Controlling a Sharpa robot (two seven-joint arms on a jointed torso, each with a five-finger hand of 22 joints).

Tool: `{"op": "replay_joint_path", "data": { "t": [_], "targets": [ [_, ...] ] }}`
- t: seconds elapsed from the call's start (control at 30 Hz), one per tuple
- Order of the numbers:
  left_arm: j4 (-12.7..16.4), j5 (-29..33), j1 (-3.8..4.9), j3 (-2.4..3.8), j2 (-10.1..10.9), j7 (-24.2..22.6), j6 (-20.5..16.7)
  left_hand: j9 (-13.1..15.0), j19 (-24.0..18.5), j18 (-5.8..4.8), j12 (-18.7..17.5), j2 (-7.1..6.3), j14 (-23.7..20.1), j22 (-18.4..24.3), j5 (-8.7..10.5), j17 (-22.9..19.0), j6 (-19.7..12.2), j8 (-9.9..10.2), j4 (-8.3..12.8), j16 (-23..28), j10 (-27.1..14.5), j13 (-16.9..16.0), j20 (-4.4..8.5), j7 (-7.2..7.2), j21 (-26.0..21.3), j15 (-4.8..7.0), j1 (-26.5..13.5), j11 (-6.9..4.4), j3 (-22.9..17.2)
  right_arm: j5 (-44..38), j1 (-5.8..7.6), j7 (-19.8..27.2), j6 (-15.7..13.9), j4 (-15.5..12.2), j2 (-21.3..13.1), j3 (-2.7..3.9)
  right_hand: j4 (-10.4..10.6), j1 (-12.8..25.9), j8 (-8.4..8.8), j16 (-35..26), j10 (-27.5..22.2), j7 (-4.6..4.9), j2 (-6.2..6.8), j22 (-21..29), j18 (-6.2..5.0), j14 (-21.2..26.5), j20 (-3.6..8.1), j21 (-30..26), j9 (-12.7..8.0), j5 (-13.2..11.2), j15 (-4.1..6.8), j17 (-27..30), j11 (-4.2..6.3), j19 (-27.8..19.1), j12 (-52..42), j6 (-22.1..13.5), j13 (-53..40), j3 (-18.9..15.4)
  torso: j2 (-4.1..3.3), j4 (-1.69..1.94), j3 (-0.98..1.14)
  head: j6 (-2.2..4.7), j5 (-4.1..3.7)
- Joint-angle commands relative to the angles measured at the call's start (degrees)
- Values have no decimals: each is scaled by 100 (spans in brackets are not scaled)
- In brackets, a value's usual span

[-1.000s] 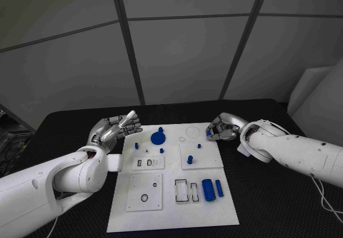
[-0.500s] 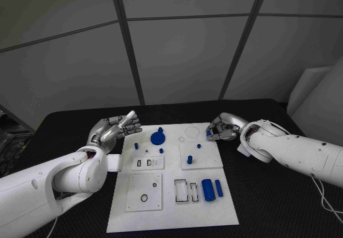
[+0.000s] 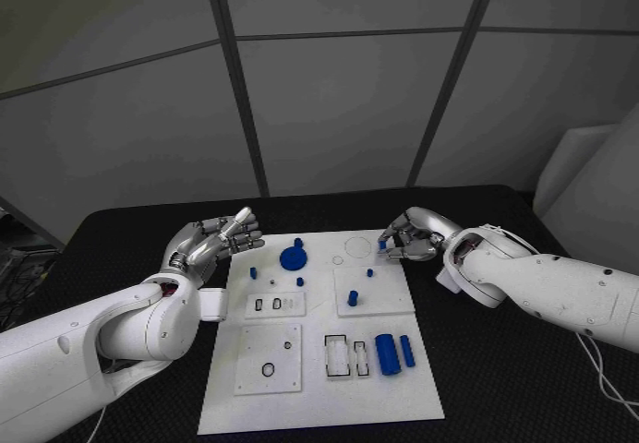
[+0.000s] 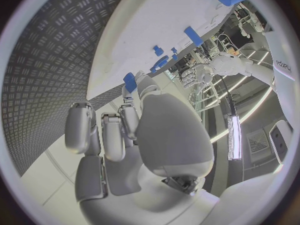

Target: Assemble the parts on the task board

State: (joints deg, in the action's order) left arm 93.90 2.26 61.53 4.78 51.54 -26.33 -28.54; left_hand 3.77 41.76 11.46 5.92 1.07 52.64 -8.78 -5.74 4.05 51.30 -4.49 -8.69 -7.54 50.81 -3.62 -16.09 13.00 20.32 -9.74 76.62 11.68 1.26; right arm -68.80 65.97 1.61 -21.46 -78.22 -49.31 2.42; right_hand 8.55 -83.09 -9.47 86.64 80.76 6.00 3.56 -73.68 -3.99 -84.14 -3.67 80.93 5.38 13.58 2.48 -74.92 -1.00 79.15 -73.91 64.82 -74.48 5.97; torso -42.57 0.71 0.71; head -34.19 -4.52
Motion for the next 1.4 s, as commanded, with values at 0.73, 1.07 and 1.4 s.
{"op": "replay_joint_path", "data": {
  "t": [0.73, 1.07, 1.4],
  "targets": [
    [-151, -46, 12, 6, -62, -36, 84, 1, -34, -111, -18, 56, 34, 8, 14, 1, 21, 29, 30, 23, 15, -1, 1, 95, -3, -13, -22, 14, -3, -1016, -68, -1347, -280, -853, 1356, 1, -32, -73, 12, 6, -35, -77, -142, 32, 33, -434, 18, 12, 26, -63, 58, -784, 36, 19, 43, 44, 54, 55, 138, 26, -70, -217, 407],
    [-181, -46, 19, 7, -97, -20, 90, 2, -35, -111, -17, 57, 35, 9, 14, 1, 25, 28, 35, 25, 19, -1, 0, 93, -3, -13, -18, 13, -4, -1346, -155, -1606, -70, -750, 1744, -313, -33, -66, 23, -2, -46, -68, -139, 40, 32, -430, 18, 7, 21, -66, 55, -768, 30, 13, 61, 23, 69, 54, 117, 7, -51, -265, 567],
    [-194, -46, 20, 7, -115, -11, 94, 2, -35, -111, -17, 57, 35, 9, 14, 1, 25, 28, 35, 25, 19, -1, 0, 93, -3, -13, -18, 13, -4, -1530, -266, -1723, -8, -697, 1900, -382, -29, -51, 32, -9, -59, -59, -132, 59, 28, -427, 17, -4, 18, -64, 50, -755, 22, 0, 82, 5, 85, 51, 123, 13, -51, -309, 605]
  ]
}}
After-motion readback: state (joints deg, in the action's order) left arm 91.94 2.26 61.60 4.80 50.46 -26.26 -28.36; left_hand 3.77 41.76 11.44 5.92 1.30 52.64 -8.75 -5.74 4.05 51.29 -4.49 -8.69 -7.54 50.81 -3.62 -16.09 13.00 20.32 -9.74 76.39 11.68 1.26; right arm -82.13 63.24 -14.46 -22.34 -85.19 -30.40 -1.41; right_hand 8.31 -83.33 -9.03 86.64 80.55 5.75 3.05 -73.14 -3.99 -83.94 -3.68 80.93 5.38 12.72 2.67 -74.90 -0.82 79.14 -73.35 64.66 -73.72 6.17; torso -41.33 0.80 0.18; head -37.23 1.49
